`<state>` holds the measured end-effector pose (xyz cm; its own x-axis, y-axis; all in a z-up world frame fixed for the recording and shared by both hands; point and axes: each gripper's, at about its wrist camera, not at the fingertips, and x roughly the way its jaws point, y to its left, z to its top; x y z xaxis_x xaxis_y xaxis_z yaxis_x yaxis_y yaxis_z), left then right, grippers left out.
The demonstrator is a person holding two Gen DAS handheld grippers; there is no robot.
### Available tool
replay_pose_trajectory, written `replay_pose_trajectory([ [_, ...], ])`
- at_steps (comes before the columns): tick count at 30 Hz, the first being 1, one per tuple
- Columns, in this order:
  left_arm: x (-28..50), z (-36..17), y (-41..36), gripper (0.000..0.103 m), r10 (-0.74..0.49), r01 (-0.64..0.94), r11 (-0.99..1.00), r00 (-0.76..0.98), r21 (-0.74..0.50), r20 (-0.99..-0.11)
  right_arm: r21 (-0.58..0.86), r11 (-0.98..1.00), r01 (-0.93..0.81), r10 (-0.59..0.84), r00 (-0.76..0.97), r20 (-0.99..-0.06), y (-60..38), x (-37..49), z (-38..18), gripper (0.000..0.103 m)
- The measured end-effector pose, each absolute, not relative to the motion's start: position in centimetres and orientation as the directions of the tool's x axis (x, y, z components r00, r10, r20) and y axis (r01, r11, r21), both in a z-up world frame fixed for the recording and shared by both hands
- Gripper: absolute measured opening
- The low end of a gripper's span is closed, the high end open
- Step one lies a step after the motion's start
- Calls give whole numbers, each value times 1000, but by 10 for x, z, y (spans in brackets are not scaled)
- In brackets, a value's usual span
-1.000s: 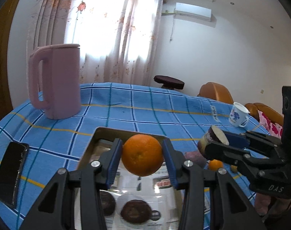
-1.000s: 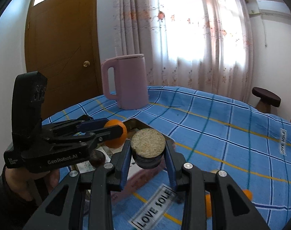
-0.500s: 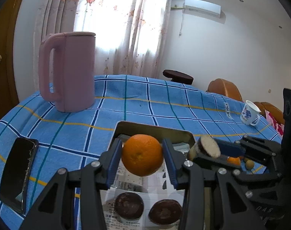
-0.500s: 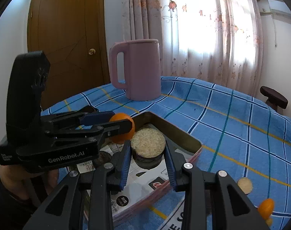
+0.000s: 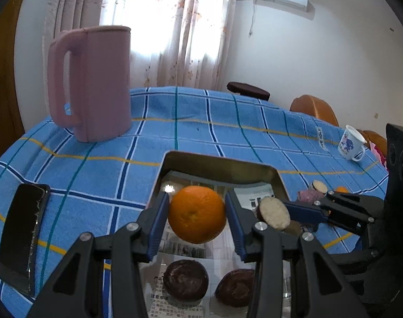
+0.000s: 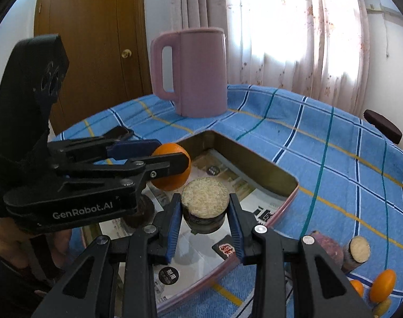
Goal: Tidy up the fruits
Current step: 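Lower the orange and slice into the tin and open both tools, then grasp the purple passion fruit with the right tool while the left tool grasps an orange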
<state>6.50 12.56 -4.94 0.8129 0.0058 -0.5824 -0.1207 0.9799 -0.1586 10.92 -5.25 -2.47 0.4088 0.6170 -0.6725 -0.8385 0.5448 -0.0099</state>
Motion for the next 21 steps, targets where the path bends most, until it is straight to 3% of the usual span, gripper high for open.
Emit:
replay_pose_trajectory([
  [4,64,-53,124,46,3,-122,979,808,-163,-590,-12,535,-845,608,395,-689,-50,108,-28,37],
  [7,61,-52,124,53,7,-131,976,817,-174,-577,-22,540,-841,616,413,-671,-55,102,-24,56],
  [8,58,-50,124,62,13,-143,972,825,-185,-565,-24,542,-840,619,419,-665,-59,100,-22,58],
  [9,55,-48,124,70,11,-143,970,834,-198,-551,-29,546,-838,620,427,-659,-63,98,-20,58],
  [13,44,-38,115,77,-1,-127,966,869,-226,-495,-42,590,-807,626,489,-608,-99,93,-2,58],
  [21,44,-28,75,78,-66,-43,975,883,-220,-465,-80,749,-657,510,651,-562,-202,105,17,59],
])
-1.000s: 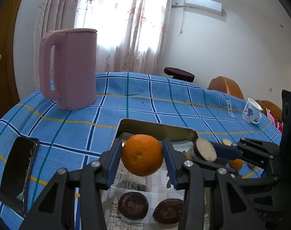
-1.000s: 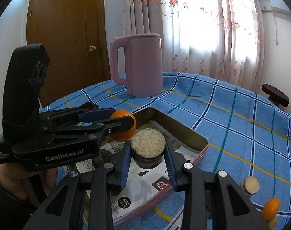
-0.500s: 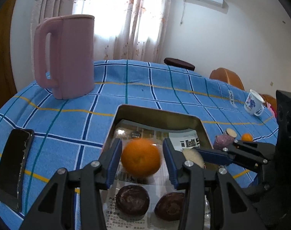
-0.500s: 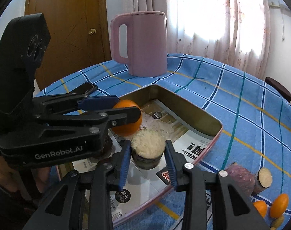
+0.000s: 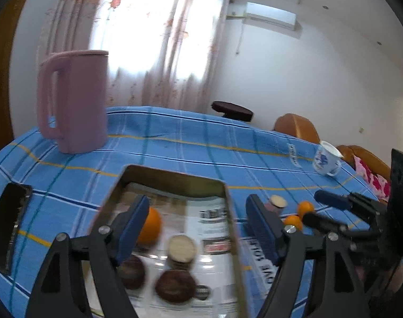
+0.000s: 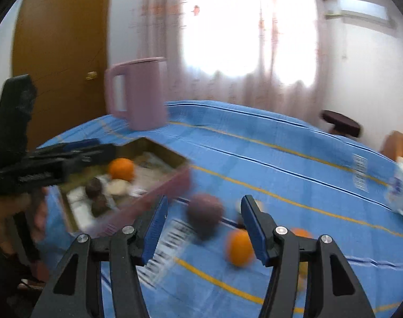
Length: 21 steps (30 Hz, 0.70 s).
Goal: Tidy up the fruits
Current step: 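Grasp the purple passion fruit with the right tool while the left tool grasps an orange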
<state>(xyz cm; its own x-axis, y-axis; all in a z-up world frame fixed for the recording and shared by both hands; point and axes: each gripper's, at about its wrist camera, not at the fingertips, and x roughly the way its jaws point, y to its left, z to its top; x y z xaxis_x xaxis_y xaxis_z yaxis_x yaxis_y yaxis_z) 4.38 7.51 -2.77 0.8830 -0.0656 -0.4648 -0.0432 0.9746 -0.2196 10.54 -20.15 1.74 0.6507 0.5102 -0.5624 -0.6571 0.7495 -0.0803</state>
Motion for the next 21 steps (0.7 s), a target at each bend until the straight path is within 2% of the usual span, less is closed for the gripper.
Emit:
replay_pose_trajectory([
  [4,52,-29,46,78,-102,10,981,874,-191,-476,-74,791,-607,467,678,-568,-220,117,15,59],
  [8,59,-30,28,78,-94,15,986,869,-163,-486,-86,748,-659,495,638,-589,-197,121,10,59],
  [10,58,-29,29,83,-51,-16,991,875,-135,-482,-124,708,-695,495,613,-616,-174,123,3,59],
  [11,57,-29,31,90,-39,-29,990,876,-135,-480,-140,687,-713,493,598,-632,-162,124,-1,59],
  [12,54,-28,37,94,-23,-50,989,879,-140,-476,-153,679,-718,486,596,-639,-158,124,-3,59],
  [14,51,-27,49,96,-3,-80,984,886,-161,-464,-186,663,-725,473,598,-647,-146,125,-8,59],
  [21,47,-32,66,96,-19,-92,972,886,-215,-463,-244,636,-732,361,562,-744,-117,143,-36,57],
])
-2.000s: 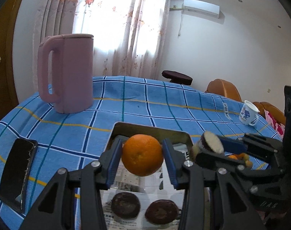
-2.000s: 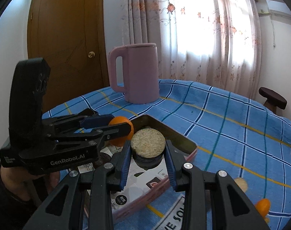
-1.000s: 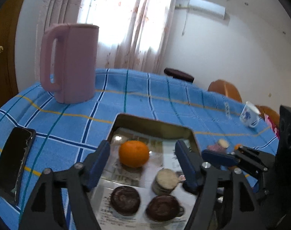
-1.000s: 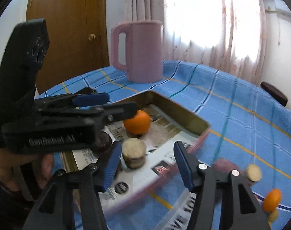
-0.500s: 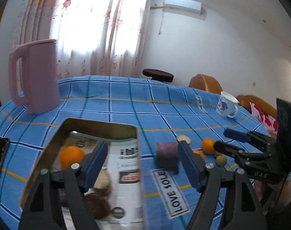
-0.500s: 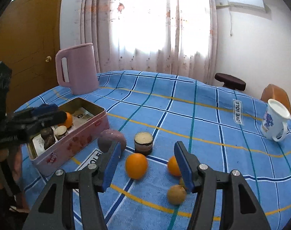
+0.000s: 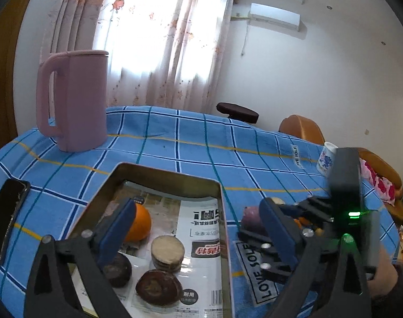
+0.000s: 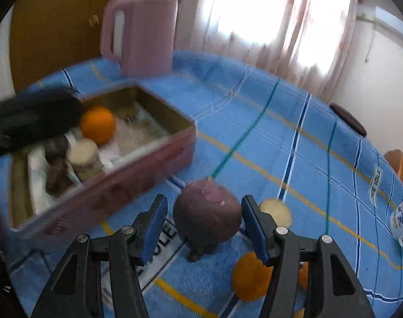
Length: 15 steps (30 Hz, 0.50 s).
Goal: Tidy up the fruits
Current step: 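Grasp the purple passion fruit with the right tool while the left tool grasps an orange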
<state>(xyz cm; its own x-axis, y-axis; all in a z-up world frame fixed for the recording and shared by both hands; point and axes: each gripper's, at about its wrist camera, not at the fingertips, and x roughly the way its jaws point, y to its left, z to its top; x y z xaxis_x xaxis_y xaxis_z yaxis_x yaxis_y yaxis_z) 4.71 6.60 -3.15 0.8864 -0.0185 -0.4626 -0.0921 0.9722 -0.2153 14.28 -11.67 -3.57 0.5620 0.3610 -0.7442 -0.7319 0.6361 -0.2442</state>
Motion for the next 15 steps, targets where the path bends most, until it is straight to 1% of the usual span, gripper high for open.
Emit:
replay_pose_trajectory([
  [1,47,-32,65,96,-24,-86,973,886,-215,-462,-241,636,-733,366,561,-743,-118,143,-34,53],
  [3,47,-32,59,96,-35,-72,975,886,-211,-463,-210,648,-732,395,558,-730,-124,141,-30,53],
  [5,49,-31,52,96,-49,-54,977,885,-207,-462,-184,690,-700,440,608,-661,-142,134,-15,53],
  [8,52,-27,34,96,-78,-13,982,883,-191,-463,-136,745,-653,462,652,-601,-173,126,2,53],
  [12,64,-26,3,96,-133,58,984,865,-167,-484,-108,825,-555,421,731,-537,-221,121,18,53],
  [15,79,-33,-23,96,-172,108,983,832,-150,-527,-99,862,-497,380,764,-522,-243,126,22,53],
])
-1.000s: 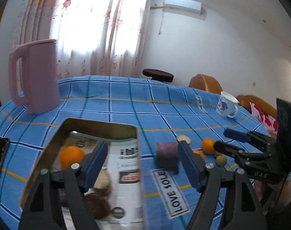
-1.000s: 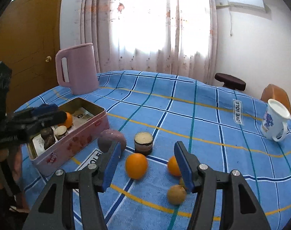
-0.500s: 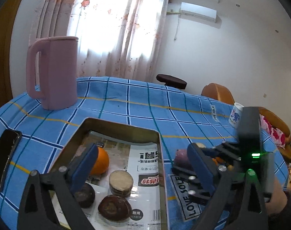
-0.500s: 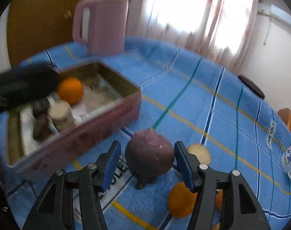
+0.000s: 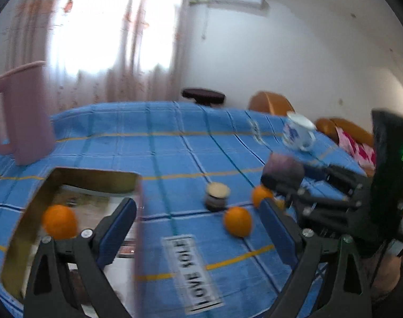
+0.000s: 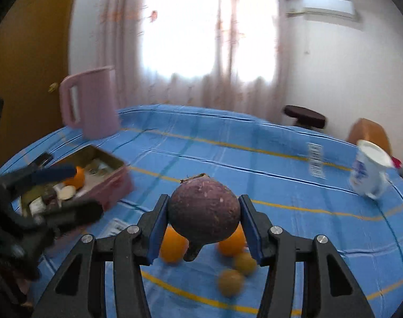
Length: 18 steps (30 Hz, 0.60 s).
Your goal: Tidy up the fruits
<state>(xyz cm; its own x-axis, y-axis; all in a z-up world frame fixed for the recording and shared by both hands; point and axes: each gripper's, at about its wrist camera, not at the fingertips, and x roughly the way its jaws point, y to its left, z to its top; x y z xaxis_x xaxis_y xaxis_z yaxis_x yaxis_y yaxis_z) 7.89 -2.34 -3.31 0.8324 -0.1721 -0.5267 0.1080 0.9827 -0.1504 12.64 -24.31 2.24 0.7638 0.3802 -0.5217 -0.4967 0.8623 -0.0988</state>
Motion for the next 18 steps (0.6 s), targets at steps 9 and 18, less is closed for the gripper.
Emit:
replay_pose_trajectory([
  [9,117,-59,-68,68,-244,197,969,711,-146,-660,-41,892,-451,367,773,-518,-268,134,17,54],
  [18,134,-72,-78,38,-257,206,965,644,-161,-720,-32,891,-454,380,781,-496,-271,132,17,54],
])
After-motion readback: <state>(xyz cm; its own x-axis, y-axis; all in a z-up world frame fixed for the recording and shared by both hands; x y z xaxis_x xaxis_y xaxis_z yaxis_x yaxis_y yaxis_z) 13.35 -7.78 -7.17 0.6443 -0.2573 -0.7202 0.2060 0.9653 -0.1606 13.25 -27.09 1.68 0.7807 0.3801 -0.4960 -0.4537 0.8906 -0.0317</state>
